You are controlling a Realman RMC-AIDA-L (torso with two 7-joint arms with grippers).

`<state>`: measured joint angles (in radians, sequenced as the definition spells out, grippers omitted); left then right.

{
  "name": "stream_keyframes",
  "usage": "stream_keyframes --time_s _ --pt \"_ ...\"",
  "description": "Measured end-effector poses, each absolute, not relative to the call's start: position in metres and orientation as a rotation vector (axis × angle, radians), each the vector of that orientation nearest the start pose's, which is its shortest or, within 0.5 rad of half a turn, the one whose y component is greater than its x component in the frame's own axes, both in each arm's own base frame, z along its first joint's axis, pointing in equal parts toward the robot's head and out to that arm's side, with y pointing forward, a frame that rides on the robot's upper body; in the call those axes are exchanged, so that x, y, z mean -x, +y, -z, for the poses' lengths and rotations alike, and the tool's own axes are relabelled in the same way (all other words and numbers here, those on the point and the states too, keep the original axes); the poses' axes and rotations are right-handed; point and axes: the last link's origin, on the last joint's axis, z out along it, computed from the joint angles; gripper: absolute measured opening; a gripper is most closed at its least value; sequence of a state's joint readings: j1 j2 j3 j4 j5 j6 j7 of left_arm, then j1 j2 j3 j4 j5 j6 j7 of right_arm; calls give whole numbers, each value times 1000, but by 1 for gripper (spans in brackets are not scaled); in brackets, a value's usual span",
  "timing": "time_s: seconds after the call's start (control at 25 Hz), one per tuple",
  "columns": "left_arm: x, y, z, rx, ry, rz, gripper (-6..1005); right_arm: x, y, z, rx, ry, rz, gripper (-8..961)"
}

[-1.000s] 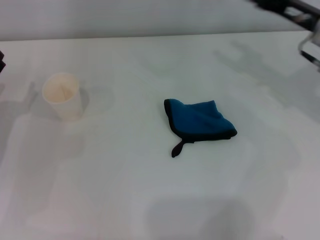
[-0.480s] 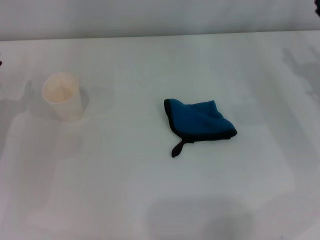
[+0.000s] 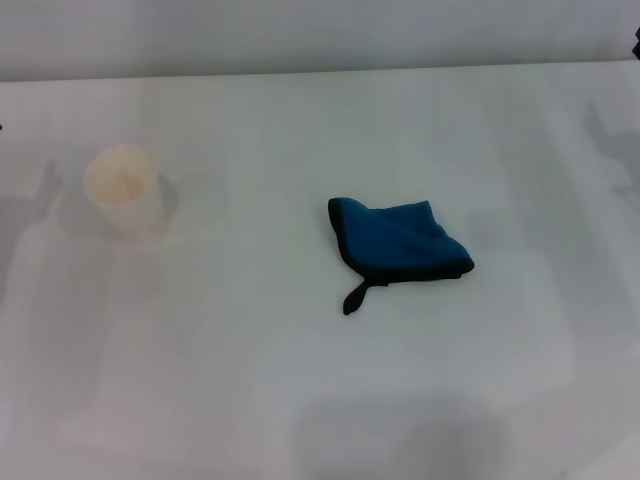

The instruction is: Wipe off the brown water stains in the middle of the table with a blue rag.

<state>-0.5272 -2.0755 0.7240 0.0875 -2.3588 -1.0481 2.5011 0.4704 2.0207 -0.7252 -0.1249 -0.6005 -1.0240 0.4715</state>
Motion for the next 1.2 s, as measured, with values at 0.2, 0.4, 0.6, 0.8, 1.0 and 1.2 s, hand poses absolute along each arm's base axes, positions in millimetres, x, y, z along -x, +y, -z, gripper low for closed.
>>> stream_keyframes --time_s 0.2,0.4,0.6,0.8,1.0,1.2 --pt "341 362 -7 1570 -853 835 860 -380 353 -63 1389 732 -685 874" --pt "340 365 -10 1556 -849 839 860 -382 355 -63 1387 744 -667 874" --pt "341 371 -13 1527 -868 828 860 -380 360 -66 1395 721 -646 874" --pt "337 379 -15 1527 -864 819 860 -377 364 -66 1406 694 -625 874" --pt "335 385 -16 1530 -865 807 861 -378 367 -67 1396 707 -617 874" --pt "332 388 -16 1534 -861 810 861 -378 368 -68 1394 710 -616 874"
